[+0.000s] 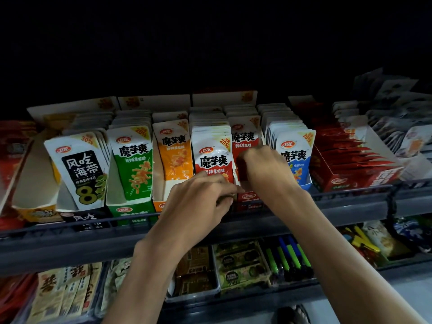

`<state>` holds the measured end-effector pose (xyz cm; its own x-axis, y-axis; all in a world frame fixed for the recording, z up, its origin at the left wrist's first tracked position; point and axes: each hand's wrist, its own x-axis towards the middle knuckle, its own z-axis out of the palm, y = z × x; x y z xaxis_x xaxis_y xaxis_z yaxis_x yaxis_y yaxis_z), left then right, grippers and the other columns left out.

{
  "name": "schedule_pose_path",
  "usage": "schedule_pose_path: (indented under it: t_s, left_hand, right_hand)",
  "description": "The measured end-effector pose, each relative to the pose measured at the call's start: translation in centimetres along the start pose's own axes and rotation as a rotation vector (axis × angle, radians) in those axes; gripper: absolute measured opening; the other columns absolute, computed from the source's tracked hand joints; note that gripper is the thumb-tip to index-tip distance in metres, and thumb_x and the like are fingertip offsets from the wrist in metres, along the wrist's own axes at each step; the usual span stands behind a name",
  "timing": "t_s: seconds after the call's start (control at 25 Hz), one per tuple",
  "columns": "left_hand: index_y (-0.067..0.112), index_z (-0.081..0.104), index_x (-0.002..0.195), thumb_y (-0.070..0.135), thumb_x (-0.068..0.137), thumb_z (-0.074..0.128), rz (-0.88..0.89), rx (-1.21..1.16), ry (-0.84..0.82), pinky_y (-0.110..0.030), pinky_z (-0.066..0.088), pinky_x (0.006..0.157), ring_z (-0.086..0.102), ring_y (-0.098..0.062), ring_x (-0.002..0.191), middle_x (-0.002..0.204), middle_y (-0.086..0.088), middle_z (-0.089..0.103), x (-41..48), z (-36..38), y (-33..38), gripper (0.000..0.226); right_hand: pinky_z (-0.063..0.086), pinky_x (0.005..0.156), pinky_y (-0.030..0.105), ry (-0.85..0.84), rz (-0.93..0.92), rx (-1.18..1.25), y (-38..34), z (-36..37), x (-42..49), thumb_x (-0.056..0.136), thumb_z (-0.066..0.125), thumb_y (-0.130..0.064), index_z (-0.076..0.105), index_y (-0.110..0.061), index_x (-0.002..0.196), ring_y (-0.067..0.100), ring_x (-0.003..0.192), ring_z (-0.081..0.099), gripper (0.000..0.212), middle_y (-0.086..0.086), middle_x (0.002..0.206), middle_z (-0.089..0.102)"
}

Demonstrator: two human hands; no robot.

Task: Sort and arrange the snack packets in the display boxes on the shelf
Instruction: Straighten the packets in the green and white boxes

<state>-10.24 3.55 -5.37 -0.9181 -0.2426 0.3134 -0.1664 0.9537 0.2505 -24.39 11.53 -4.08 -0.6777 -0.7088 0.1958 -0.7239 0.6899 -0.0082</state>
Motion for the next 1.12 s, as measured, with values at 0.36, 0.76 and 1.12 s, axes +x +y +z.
schedule_pose_path:
  t_s: [0.36,0.76,1.12]
  left_hand:
    - [0.044,0.059,0.123,0.032,0.095,0.056,0.028,-0.023,-0.012,-0.025,0.033,0.067,0.046,-0.004,0.096,0.109,0.023,0.058,-0.1,-0.1,-0.3,0.031]
    - [0.037,0.071,0.109,0.028,0.093,0.061,-0.153,-0.277,0.16,-0.009,0.043,0.069,0.054,0.012,0.076,0.1,0.021,0.07,-0.6,-0.9,-1.0,0.02]
    - [0.033,0.068,0.094,0.035,0.094,0.058,-0.52,-0.351,0.318,-0.012,0.029,0.041,0.05,0.002,0.059,0.069,0.019,0.057,-0.5,-1.8,-1.3,0.01]
  right_hand:
    - [0.043,0.086,0.037,-0.094,-0.073,-0.176,-0.8,-0.1,-0.4,0.096,0.059,-0.018,0.056,-0.013,0.117,0.028,0.111,0.059,0.022,0.008,0.118,0.061]
    - [0.053,0.085,0.043,0.13,0.02,0.325,-0.1,-3.1,-1.6,0.091,0.055,-0.002,0.067,-0.019,0.104,0.027,0.097,0.062,0.024,0.008,0.108,0.064]
    - [0.056,0.073,0.043,0.439,-0.205,0.502,-0.8,-1.8,-2.1,0.092,0.065,-0.022,0.061,-0.02,0.119,0.017,0.092,0.062,0.027,-0.002,0.122,0.055]
